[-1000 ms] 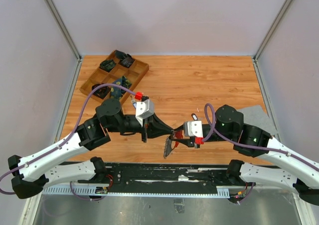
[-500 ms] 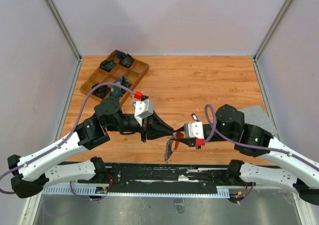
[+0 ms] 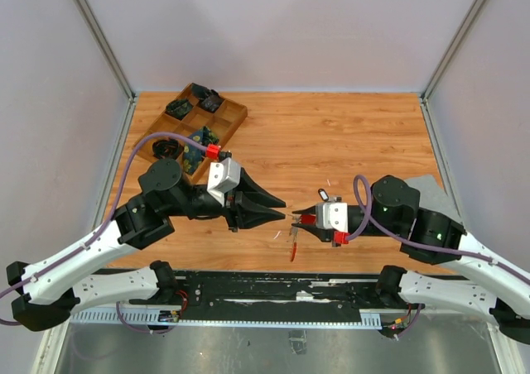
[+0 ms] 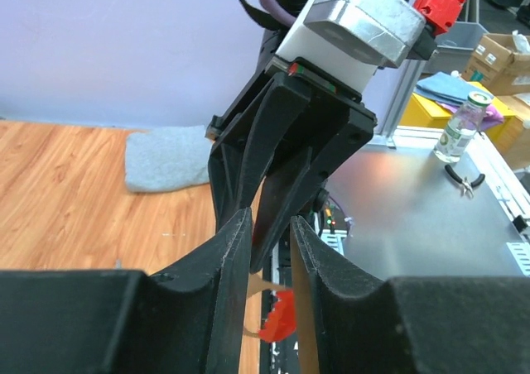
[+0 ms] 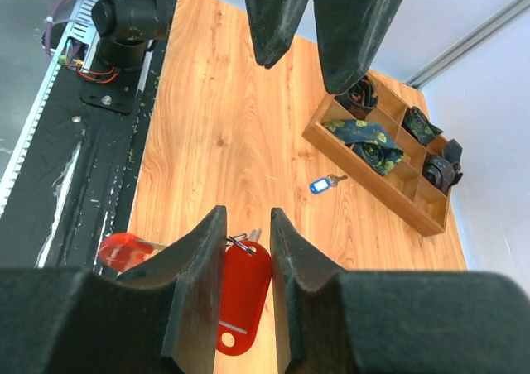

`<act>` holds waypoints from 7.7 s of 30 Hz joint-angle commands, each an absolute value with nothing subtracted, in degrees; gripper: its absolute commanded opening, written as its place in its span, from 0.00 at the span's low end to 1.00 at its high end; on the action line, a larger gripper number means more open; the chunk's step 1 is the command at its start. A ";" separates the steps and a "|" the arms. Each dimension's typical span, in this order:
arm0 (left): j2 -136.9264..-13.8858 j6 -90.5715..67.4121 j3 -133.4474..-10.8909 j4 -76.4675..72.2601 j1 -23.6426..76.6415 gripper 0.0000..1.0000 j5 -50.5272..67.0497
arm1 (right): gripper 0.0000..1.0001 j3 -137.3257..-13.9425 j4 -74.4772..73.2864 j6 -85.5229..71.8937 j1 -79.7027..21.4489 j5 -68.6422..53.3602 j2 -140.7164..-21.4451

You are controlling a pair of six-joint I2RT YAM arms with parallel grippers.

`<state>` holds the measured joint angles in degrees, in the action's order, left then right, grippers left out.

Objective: Put the keys on the keyring

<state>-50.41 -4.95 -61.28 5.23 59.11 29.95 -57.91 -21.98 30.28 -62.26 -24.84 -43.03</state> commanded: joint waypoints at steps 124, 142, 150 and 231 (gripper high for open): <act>-50.97 -9.01 -54.45 -11.50 65.25 0.01 28.91 | 0.21 -74.74 -36.68 18.24 -63.40 -23.45 -37.27; -50.89 -8.44 -54.69 -11.16 65.28 0.01 29.00 | 0.22 -72.70 -30.68 19.15 -63.35 -24.10 -39.80; -50.72 -8.18 -54.68 -10.82 65.22 0.00 28.92 | 0.24 -72.44 -28.85 18.25 -63.44 -25.05 -39.35; -51.79 -8.53 -54.94 -11.66 65.29 0.01 30.00 | 0.33 -70.80 -29.64 19.80 -63.36 -24.58 -38.67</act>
